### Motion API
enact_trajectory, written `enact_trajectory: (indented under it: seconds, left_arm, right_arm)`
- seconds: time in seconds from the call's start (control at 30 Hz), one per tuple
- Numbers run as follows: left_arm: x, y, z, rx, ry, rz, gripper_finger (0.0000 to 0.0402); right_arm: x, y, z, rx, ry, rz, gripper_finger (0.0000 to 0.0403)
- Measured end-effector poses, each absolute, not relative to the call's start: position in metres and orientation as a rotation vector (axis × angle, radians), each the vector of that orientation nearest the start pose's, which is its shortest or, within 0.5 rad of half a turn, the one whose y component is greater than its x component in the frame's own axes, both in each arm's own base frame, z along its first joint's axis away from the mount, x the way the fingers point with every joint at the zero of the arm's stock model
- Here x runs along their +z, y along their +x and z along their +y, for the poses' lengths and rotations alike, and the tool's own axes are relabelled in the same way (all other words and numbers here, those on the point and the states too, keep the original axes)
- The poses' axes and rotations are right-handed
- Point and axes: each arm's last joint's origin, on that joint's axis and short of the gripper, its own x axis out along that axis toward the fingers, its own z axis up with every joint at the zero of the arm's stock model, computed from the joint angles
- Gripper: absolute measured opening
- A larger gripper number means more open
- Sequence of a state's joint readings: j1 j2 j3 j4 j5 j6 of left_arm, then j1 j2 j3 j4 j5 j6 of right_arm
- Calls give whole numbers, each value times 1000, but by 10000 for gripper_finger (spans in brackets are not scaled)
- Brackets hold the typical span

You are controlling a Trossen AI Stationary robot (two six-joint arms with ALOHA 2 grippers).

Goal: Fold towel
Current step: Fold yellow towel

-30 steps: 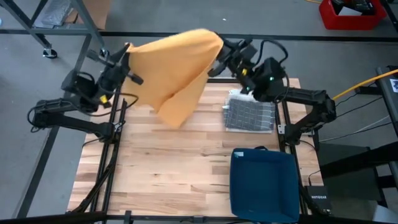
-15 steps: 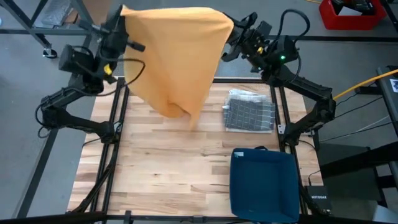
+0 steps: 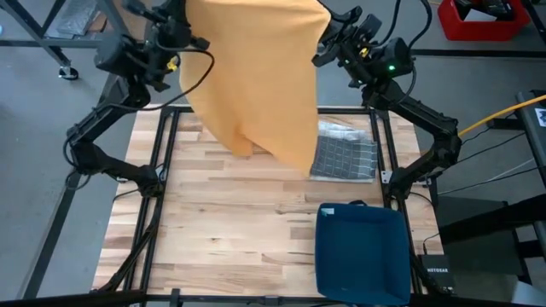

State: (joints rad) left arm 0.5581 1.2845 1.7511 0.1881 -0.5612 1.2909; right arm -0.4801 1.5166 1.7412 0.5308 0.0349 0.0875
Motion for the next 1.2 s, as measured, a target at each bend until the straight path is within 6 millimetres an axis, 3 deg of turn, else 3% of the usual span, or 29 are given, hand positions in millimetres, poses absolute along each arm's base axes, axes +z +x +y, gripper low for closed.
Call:
enact_trajectory:
  seconds: [0.27, 0.43, 0.63, 0.77, 0.93, 1.03, 1.2]
  left_arm:
    - [587, 155, 132, 1409, 1157, 112, 0]
    - [598, 143, 133, 1351, 1211, 75, 0]
    - [599, 137, 135, 1320, 1198, 189, 0]
    - [596, 127, 120, 1226, 1119, 256, 0]
    - [583, 110, 92, 1047, 865, 276, 0]
    - [579, 101, 82, 997, 859, 310, 0]
    - [588, 99, 79, 1027, 898, 224, 0]
  right_arm:
    - [547, 268, -143, -552, -169, -804, 1]
    - [549, 274, -150, -596, -243, -825, 1]
    - [550, 287, -158, -556, -268, -821, 1]
    - [553, 288, -155, -435, -215, -735, 1]
    - [548, 291, -148, -348, -126, -588, 1]
    - [549, 289, -146, -340, -127, -567, 1]
    - [554, 284, -145, -391, -153, -624, 1]
